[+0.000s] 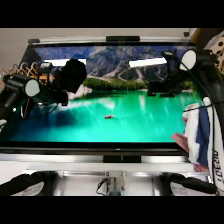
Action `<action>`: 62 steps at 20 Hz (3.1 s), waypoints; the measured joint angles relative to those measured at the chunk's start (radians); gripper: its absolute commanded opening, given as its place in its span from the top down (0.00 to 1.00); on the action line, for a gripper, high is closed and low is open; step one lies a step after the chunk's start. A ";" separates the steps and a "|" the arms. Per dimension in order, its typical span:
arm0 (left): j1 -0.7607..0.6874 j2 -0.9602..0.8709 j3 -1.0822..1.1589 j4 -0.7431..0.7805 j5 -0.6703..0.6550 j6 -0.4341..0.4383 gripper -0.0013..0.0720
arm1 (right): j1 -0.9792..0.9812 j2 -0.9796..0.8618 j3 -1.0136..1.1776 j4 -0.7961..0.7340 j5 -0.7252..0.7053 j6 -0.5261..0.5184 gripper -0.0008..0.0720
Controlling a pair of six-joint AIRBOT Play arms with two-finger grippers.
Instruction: Fold the shirts.
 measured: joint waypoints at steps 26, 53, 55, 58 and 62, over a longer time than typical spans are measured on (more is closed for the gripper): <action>0.018 -0.063 0.030 -0.069 0.148 -0.031 0.06 | 0.000 0.000 0.000 0.012 -0.177 -0.010 0.14; 0.250 -0.798 0.715 -0.107 0.233 0.030 0.95 | 0.000 -0.001 0.000 0.238 -0.121 -0.104 0.14; 0.217 -0.715 0.766 -0.129 0.230 0.104 0.95 | 0.000 0.000 0.000 0.237 -0.125 -0.096 0.14; 0.143 -0.486 0.806 -0.146 0.246 0.200 0.95 | -0.001 0.038 0.000 0.225 -0.104 -0.078 0.14; 0.021 -0.134 0.765 -0.158 0.240 0.241 0.95 | -0.001 0.185 0.000 0.158 -0.078 -0.071 0.14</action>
